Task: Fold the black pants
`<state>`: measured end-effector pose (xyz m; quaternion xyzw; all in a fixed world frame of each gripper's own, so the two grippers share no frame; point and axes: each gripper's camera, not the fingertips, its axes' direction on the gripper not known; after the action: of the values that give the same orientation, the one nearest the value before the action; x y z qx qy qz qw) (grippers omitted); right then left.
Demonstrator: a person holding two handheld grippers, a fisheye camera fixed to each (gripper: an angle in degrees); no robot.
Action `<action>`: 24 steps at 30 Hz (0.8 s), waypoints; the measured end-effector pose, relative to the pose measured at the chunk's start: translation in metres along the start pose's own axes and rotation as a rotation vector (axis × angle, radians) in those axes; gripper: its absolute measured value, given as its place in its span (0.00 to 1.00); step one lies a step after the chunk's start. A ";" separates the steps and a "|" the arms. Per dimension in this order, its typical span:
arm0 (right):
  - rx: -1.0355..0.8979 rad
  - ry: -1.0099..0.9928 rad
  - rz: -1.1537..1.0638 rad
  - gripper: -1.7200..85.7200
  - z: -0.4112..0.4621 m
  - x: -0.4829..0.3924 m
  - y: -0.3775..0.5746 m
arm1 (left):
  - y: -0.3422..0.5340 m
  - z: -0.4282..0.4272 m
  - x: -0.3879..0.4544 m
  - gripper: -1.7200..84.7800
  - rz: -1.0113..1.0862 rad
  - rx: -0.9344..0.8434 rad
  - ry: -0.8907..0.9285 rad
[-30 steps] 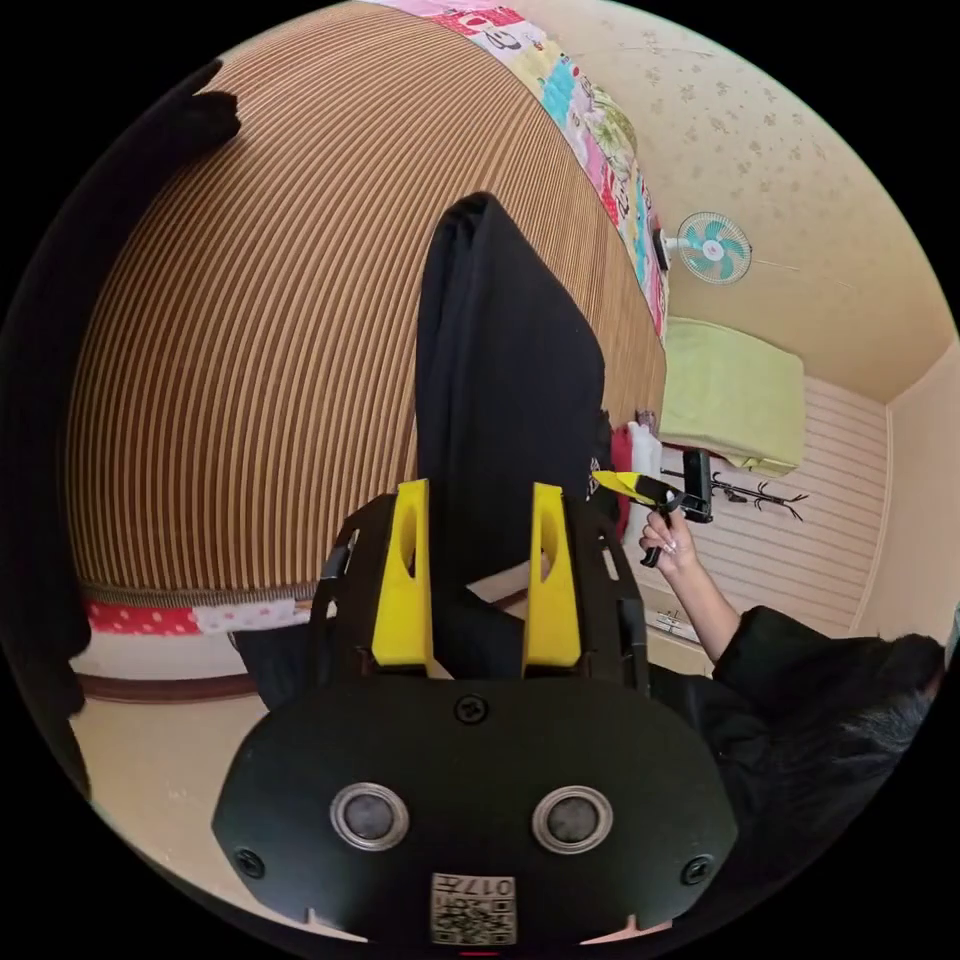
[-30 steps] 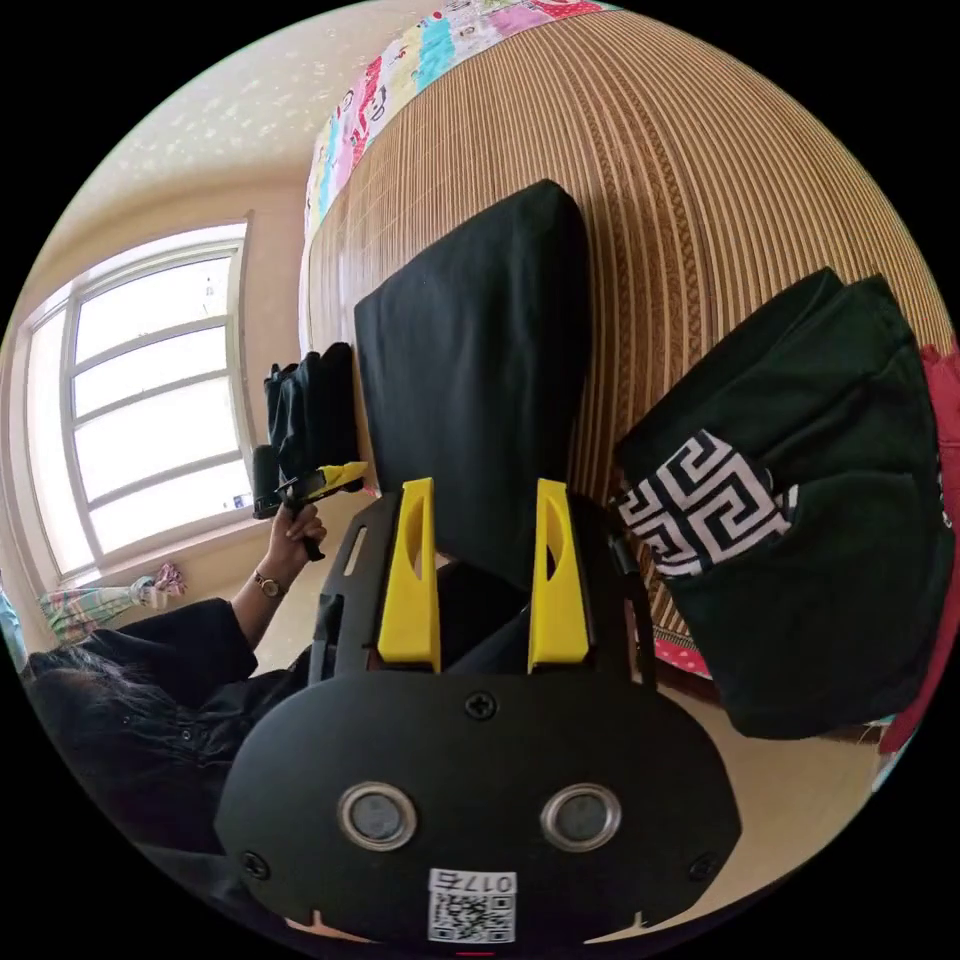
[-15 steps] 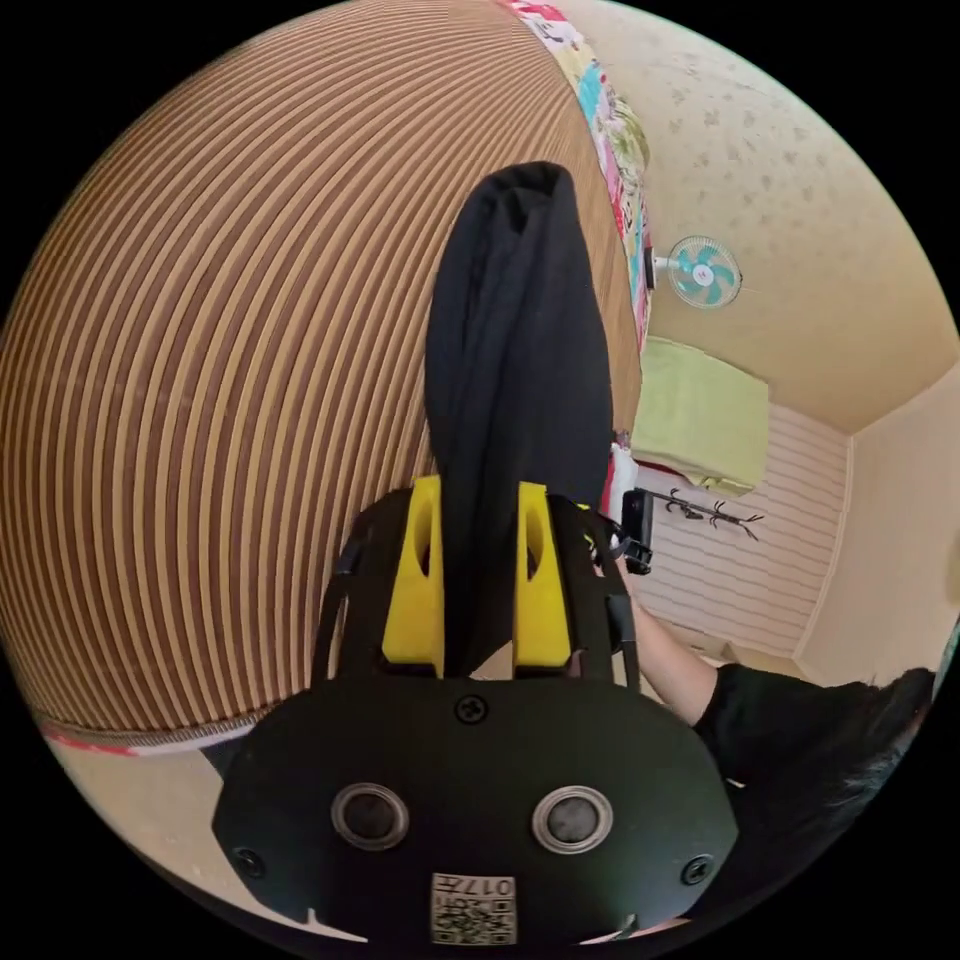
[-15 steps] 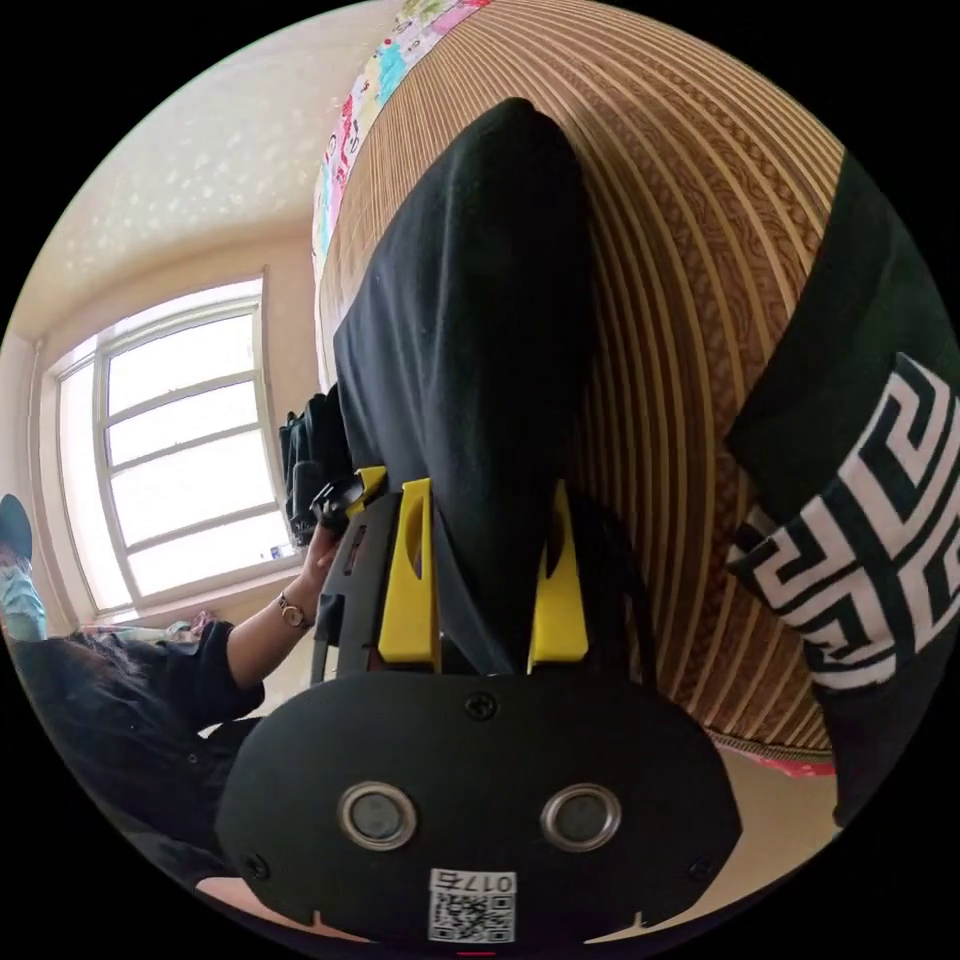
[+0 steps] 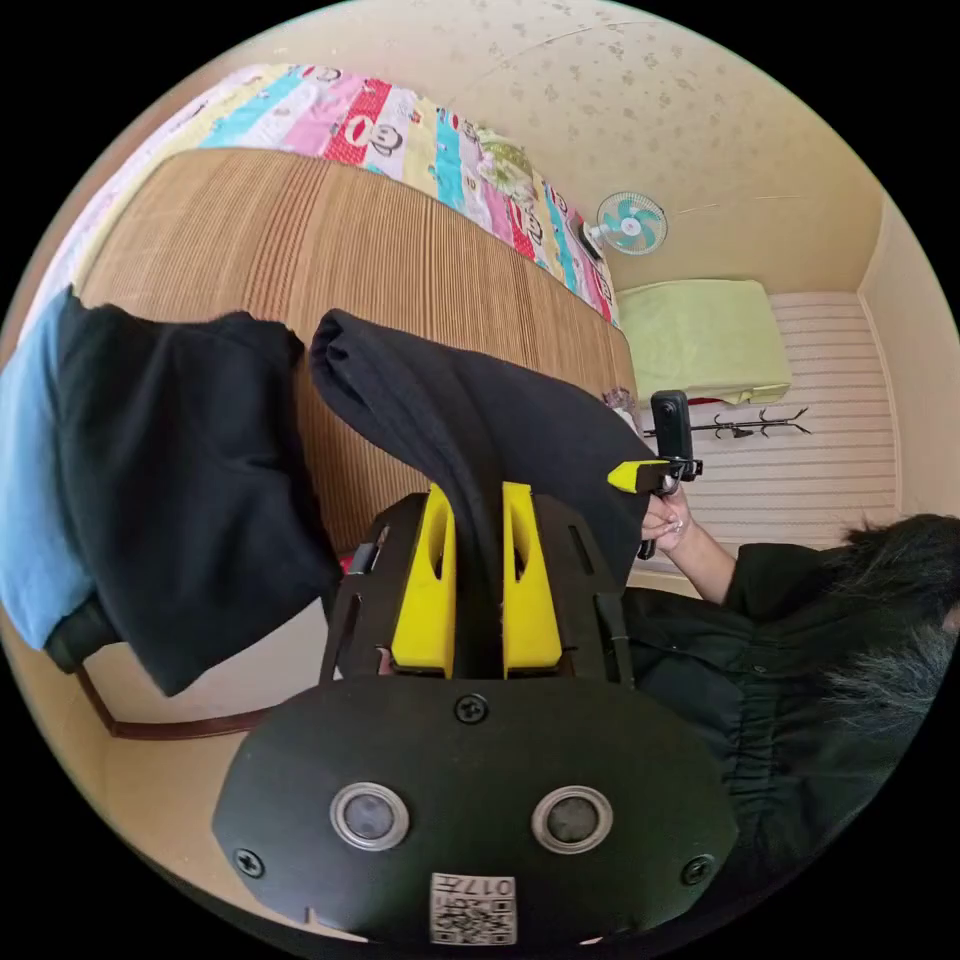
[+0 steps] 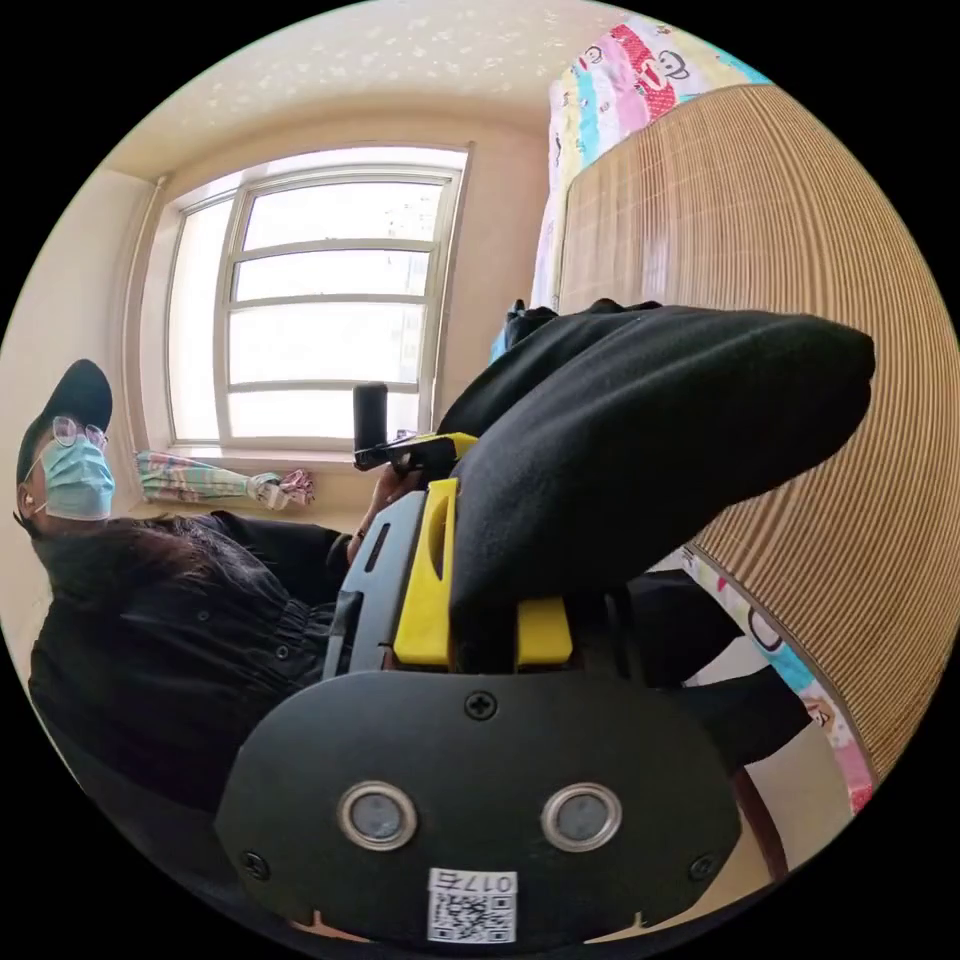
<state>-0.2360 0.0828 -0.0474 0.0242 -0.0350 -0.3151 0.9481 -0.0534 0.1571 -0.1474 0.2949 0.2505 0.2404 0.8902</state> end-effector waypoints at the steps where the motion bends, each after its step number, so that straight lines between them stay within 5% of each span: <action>1: 0.000 -0.034 -0.024 0.10 0.020 -0.018 -0.016 | 0.005 -0.037 -0.001 0.11 -0.006 0.052 -0.050; 6: -0.051 -0.069 -0.011 0.10 0.120 -0.043 -0.079 | 0.029 -0.122 -0.029 0.13 -0.034 0.135 -0.362; 8: -0.188 0.145 0.092 0.12 0.173 -0.017 -0.099 | 0.036 -0.114 -0.075 0.15 -0.234 0.034 -0.553; 12: -0.393 0.339 0.201 0.09 0.194 0.003 -0.091 | 0.054 -0.079 -0.108 0.14 -0.342 -0.059 -0.495; 19: -0.389 0.838 0.279 0.03 0.066 0.000 0.014 | 0.050 -0.019 -0.039 0.10 -0.138 0.147 -0.193; 24: -0.074 0.860 0.557 0.03 -0.050 -0.003 0.120 | -0.001 0.048 0.069 0.03 0.232 0.050 -0.346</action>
<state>-0.1627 0.1821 -0.0895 0.1079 0.3641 -0.0132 0.9250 0.0270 0.1762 -0.1358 0.3807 0.0642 0.2807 0.8787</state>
